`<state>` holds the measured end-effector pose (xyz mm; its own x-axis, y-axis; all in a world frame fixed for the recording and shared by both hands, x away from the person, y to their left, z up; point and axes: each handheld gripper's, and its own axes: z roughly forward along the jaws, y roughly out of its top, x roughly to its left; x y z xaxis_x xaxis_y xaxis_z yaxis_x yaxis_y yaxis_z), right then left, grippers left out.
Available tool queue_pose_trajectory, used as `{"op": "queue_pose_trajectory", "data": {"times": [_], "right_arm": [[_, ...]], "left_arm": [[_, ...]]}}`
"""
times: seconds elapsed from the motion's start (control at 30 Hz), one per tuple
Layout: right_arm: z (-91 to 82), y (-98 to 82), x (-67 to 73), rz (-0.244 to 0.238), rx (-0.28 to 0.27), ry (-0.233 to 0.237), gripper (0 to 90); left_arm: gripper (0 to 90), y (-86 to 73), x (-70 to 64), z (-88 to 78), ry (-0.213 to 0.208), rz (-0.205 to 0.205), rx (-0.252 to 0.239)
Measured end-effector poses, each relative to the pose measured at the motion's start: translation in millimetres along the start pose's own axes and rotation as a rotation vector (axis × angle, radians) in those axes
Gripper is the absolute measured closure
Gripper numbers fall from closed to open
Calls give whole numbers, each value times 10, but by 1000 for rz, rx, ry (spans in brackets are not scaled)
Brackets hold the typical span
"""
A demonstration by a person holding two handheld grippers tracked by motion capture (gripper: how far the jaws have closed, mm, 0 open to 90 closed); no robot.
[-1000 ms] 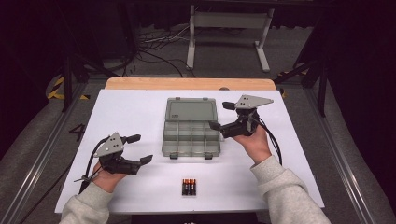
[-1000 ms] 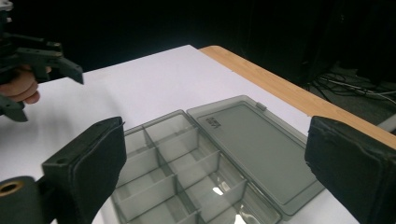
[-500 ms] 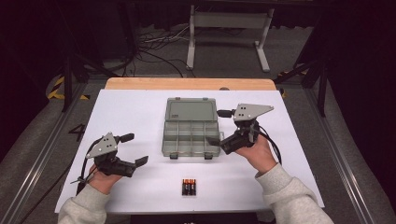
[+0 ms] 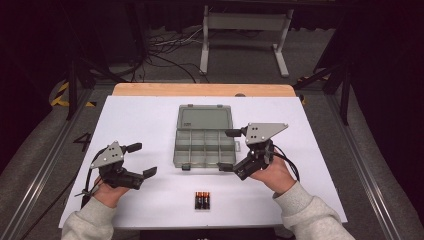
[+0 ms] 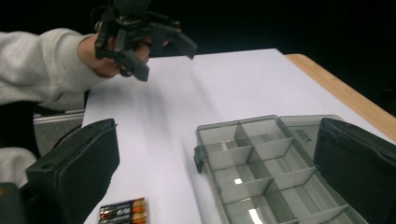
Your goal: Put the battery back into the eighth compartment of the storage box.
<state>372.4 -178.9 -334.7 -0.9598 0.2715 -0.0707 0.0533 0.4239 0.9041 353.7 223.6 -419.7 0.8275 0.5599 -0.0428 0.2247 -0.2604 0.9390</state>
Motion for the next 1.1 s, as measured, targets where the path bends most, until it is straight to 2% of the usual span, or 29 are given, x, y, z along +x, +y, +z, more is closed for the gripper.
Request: {"op": "queue_pose_trajectory", "data": {"times": [0.4,0.87,1.1], "right_arm": [[180,-98,69,-17,171,73,30],[375,-192,192,-51,319,138,31],[453,-239,248,-70,376,153,31]], "left_arm": [[25,-5,-4,1,5,5,12],[29,-3,2,-10,4,8,11],[29,-3,4,-13,7,6,10]]}}
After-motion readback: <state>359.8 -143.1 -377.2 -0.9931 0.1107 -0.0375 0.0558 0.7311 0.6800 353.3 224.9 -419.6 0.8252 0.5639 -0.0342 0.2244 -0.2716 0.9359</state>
